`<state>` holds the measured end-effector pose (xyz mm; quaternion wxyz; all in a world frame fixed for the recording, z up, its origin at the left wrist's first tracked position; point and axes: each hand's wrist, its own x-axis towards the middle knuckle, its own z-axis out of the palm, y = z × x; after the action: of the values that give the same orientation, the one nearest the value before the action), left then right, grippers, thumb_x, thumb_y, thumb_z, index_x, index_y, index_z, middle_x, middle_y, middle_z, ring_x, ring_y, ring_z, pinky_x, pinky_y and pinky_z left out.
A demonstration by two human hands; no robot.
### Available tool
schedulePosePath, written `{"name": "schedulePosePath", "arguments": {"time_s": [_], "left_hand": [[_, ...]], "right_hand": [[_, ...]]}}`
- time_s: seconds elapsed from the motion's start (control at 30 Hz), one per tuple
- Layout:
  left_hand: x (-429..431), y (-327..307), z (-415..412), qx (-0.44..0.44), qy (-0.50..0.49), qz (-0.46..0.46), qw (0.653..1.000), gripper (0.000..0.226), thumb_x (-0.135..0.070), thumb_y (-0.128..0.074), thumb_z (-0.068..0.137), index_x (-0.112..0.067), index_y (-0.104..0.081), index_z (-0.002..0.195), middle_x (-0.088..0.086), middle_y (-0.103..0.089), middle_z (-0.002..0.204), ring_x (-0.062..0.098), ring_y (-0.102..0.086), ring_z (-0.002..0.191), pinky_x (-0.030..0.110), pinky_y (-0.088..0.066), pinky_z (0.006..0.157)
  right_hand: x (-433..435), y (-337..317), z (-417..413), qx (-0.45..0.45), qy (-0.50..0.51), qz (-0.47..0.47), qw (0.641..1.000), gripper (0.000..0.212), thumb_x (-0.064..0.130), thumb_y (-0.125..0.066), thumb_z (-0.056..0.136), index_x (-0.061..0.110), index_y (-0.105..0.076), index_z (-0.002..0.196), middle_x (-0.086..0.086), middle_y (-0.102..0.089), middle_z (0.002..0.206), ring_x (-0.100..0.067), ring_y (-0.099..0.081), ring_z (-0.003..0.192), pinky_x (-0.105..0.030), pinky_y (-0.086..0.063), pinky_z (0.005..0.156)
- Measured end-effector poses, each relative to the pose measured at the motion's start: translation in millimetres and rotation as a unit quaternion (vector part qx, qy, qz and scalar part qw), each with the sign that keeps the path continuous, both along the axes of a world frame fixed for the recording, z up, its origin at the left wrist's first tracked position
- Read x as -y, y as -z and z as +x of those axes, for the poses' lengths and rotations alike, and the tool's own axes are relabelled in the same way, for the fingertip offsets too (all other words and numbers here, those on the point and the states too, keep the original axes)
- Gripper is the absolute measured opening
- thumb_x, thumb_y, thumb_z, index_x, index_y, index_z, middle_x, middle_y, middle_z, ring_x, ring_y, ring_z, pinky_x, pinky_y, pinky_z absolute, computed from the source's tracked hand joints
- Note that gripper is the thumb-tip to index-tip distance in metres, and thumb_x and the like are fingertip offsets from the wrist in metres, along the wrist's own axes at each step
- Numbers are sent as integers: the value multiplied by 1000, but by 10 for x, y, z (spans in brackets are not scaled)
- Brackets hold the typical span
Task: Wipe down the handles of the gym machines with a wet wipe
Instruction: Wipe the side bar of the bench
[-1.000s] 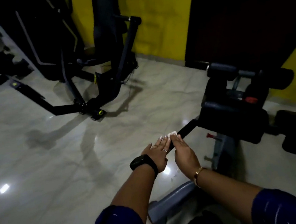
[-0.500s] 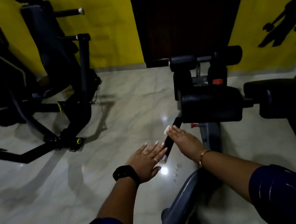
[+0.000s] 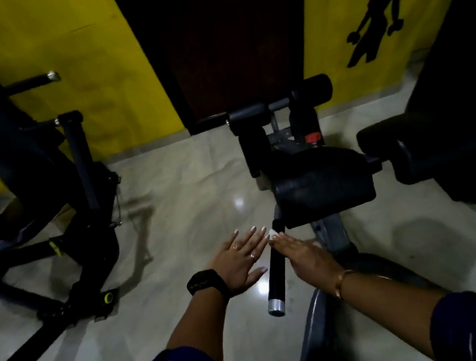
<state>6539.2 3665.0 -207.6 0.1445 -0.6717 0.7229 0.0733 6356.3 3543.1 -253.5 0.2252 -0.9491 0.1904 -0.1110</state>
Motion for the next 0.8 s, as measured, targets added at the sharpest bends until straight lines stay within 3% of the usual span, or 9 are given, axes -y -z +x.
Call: {"name": "schedulePosePath", "arguments": {"time_s": [0.1, 0.27, 0.37, 0.47, 0.53, 0.6, 0.7, 0.77, 0.8], "left_hand": [[442, -47, 121, 0, 78, -23, 997, 59, -47, -23, 99, -16, -29, 148, 4, -42, 151, 22, -39, 139, 42, -20, 114], [1187, -130, 245, 70, 282, -74, 954, 62, -39, -33, 92, -17, -29, 149, 0, -37, 154, 21, -26, 143, 44, -11, 119], [1482, -161, 305, 86, 379, -82, 918, 58, -37, -31, 94, -17, -40, 148, 1, -41, 152, 22, -34, 142, 43, -11, 119], [1721, -191, 302, 107, 442, -94, 886, 56, -37, -27, 96, -16, -45, 145, 3, -44, 150, 23, -41, 139, 43, -16, 117], [1820, -230, 266, 107, 469, -117, 869, 57, -40, -23, 101, -16, -30, 152, 4, -29, 158, 22, -26, 146, 41, -3, 119], [1878, -240, 255, 125, 498, -88, 854, 61, -44, -20, 105, -18, -2, 156, 3, 1, 164, 21, 3, 151, 38, 13, 117], [1912, -311, 233, 151, 516, -74, 840, 65, -47, -22, 105, -18, 6, 155, 2, 10, 163, 22, 15, 149, 38, 16, 115], [1900, -321, 233, 152, 511, -73, 843, 67, -48, -23, 104, -17, 6, 155, 5, 10, 163, 23, 15, 149, 39, 14, 116], [1889, -323, 236, 155, 513, -80, 841, 68, -49, -24, 104, -16, 8, 154, 7, 11, 163, 24, 16, 149, 40, 13, 117]], "right_hand": [[-233, -101, 45, 48, 88, 60, 993, 58, -1, -58, 77, 17, -59, 132, -4, -59, 134, -20, -63, 111, -23, -48, 91], [-465, 3, 133, 12, 227, 125, 966, 56, 11, -41, 84, 26, -53, 137, 1, -55, 139, -17, -56, 122, -25, -44, 103], [-555, -109, 390, -15, 304, 105, 947, 46, 16, -44, 85, 23, -60, 128, -4, -64, 125, -24, -65, 106, -31, -52, 89], [-576, -269, 580, -88, 333, 68, 936, 46, 15, -47, 93, 18, -49, 138, -7, -61, 128, -24, -63, 104, -29, -48, 82], [-660, -317, 614, -103, 373, 2, 922, 48, 17, -68, 83, 16, -57, 131, -2, -68, 113, -16, -67, 88, -26, -49, 71], [-843, -257, 638, -118, 365, -41, 923, 51, 12, -83, 56, 19, -73, 106, 3, -73, 96, -6, -69, 70, -16, -49, 57], [-1180, -88, 683, -122, 363, -101, 918, 42, 6, -53, 66, 17, -76, 99, -1, -73, 106, -14, -71, 91, -21, -55, 69], [-1312, -9, 690, -140, 362, -132, 912, 43, 10, -74, 61, 16, -75, 103, -2, -71, 112, -16, -69, 100, -23, -56, 77], [-1330, -12, 721, -157, 380, -124, 903, 56, 13, -85, 51, 15, -74, 106, -3, -70, 114, -17, -69, 102, -24, -57, 78]]}}
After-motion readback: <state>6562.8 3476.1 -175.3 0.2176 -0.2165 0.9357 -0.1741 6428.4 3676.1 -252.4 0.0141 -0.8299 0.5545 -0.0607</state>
